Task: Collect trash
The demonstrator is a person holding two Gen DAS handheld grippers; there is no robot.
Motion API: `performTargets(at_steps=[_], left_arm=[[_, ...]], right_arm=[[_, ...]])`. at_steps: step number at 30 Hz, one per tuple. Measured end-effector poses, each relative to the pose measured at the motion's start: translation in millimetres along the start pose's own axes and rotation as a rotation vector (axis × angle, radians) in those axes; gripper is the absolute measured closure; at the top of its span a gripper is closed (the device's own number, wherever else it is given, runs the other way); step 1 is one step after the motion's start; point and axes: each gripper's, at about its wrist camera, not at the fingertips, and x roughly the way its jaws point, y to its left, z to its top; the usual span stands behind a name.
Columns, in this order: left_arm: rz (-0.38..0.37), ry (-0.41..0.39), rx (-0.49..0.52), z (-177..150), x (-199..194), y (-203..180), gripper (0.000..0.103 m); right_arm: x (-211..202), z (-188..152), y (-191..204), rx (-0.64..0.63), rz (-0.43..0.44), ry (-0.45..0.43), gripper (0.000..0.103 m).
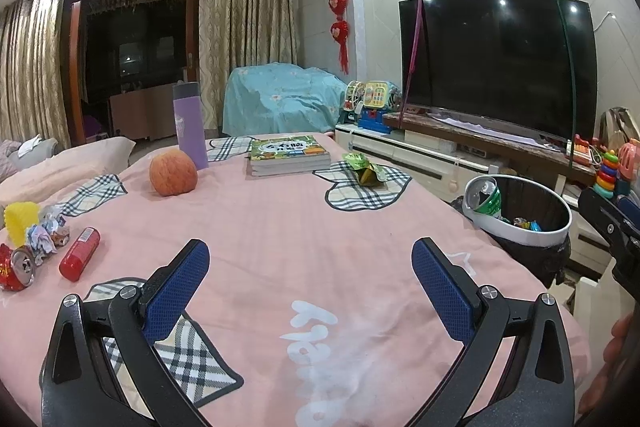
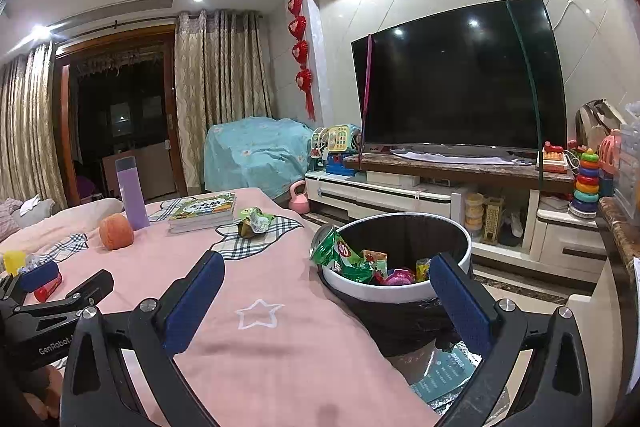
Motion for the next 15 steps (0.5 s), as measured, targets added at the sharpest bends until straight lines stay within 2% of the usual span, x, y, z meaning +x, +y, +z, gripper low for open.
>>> performTargets(at_steps=[15], left_arm=[[-0.013,0.017,-0.004,-0.2,6.6,0.6,0.0]], right_arm=[[6.1,1.2,2.6,-0.002,0.009,0.006,0.0]])
